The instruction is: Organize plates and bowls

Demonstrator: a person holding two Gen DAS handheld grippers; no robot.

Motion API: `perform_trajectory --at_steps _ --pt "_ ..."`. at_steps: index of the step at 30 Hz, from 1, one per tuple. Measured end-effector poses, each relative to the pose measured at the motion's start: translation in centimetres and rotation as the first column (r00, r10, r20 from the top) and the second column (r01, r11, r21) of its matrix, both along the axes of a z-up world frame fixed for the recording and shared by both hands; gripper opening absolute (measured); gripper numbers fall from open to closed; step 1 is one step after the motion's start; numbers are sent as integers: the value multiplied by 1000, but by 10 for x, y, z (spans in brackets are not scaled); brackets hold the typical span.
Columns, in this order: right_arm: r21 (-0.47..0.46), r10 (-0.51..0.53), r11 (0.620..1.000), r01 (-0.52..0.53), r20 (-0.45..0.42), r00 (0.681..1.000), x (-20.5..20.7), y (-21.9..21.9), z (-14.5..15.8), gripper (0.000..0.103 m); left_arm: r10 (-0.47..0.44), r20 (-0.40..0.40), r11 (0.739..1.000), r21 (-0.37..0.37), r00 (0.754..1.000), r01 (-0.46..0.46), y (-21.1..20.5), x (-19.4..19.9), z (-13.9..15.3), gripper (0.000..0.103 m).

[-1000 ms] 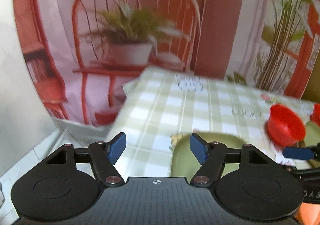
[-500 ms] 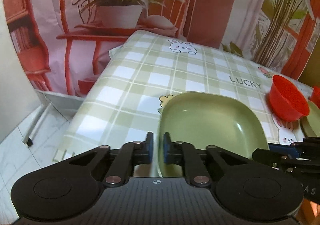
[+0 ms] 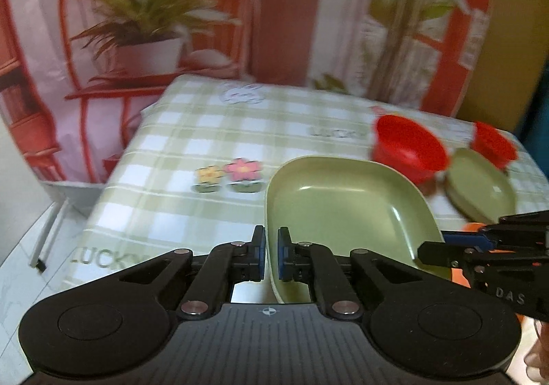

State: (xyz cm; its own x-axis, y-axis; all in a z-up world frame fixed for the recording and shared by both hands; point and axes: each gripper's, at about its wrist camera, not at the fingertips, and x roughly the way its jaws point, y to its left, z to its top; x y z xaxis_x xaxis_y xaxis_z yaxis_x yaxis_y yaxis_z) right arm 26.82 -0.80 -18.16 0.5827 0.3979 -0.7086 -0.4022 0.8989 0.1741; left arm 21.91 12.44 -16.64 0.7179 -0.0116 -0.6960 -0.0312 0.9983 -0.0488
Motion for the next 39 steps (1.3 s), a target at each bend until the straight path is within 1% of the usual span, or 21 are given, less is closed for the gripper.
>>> perform_trajectory --at_steps 7,9,11,13,16,21,25,33,39 --pt "-7 -36 999 36 29 999 -20 -70 20 10 -64 28 997 -31 998 65 -60 -14 10 8" --pt "-5 -57 998 57 30 998 -23 -91 21 8 -82 31 995 -50 996 84 -77 -18 9 9" --pt "-1 -66 998 66 27 997 -23 -106 20 8 -88 27 995 -51 996 89 -94 -23 4 9" --pt "-17 -65 998 65 30 997 -26 -115 16 8 -89 10 995 -53 996 89 -108 -28 -2 10" --pt "-30 -68 997 69 32 997 -29 -123 8 8 -82 -18 995 -60 996 81 -122 -34 -9 11" --pt "-29 -84 996 84 15 996 -27 -134 -4 8 -94 -37 993 -75 995 91 -135 -46 -11 14" --pt "-37 -88 995 88 6 996 -22 -135 -9 8 -111 -74 992 -70 991 106 -144 -44 -14 16" --pt "-40 -83 996 83 13 996 -18 -131 -10 8 -98 -123 991 -102 988 85 -145 -50 -23 19" --pt "-72 -70 995 71 14 997 -19 -124 -14 8 -77 -131 991 -115 988 62 -143 -49 -28 18"
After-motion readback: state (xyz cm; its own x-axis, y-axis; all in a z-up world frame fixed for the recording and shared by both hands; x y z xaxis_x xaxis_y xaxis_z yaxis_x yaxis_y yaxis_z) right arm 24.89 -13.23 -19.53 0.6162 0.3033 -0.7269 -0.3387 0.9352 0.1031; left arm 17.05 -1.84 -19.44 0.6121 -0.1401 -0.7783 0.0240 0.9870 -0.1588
